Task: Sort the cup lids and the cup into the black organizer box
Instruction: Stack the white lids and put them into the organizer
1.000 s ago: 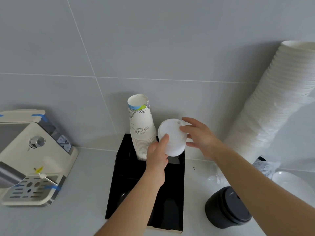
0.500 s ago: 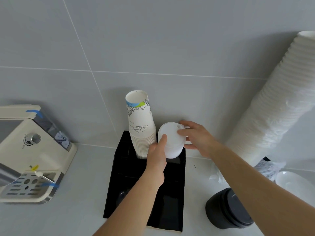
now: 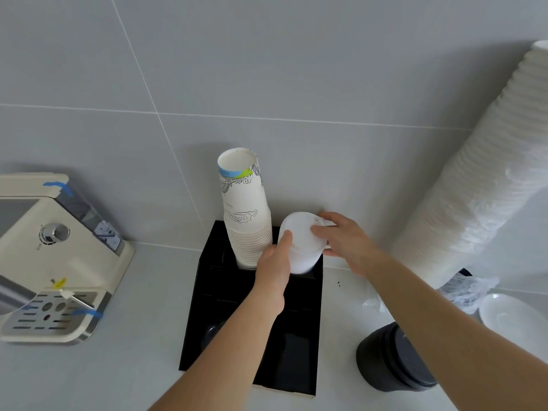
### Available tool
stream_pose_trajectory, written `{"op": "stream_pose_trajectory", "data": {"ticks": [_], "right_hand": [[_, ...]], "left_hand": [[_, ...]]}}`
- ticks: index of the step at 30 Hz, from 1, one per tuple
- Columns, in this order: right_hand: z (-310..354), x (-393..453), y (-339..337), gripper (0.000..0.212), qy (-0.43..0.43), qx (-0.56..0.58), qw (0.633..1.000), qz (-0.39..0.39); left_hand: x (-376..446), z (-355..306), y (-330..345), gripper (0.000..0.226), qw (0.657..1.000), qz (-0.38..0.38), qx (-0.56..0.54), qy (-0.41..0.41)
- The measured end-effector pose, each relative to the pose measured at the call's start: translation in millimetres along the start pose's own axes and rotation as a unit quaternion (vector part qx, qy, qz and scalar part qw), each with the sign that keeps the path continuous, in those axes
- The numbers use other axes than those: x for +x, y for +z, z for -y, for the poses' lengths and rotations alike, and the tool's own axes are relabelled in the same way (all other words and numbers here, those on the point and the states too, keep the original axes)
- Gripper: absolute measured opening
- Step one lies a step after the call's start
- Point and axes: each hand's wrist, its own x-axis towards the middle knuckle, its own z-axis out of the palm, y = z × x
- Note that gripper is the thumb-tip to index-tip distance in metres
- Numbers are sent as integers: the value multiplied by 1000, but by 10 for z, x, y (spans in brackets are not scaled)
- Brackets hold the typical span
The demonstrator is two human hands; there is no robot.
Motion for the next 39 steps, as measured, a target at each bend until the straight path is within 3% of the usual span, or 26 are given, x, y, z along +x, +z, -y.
{"op": "stream_pose_trajectory", "data": {"ticks": [4, 7, 10, 14, 22, 26, 34, 37, 39], "right_hand": [[-74, 21, 13, 57, -26, -86, 996, -23], [-215, -57, 51, 60, -96, -250, 962, -58], [-384, -158, 108, 57, -127, -341, 931, -37], [-472, -202, 145, 54, -125, -363, 923, -37], [-458, -219, 187, 55, -124, -405, 906, -23], [-360, -241, 184, 59, -98, -435, 895, -3], [-136, -568, 39, 56, -31, -271, 962, -29], [-86, -778, -54, 34, -5, -116, 992, -41], [-83, -951, -124, 15, 6, -25, 999, -33]], "left_hand": [[64, 10, -37, 17, 1000, 11, -5, -8], [112, 39, -72, 21, 999, -18, 37, 32], [106, 89, -81, 13, 997, -18, 65, 45], [69, 149, -84, 31, 986, -2, 144, 80], [27, 70, -105, 17, 962, 2, 256, 100], [-14, 13, -126, 23, 963, 8, 258, 83], [-360, -91, -393, 9, 985, 75, 157, 15], [-573, -127, -579, 5, 989, 97, 104, 27], [-748, -150, -677, 22, 992, 105, 56, 34]]}}
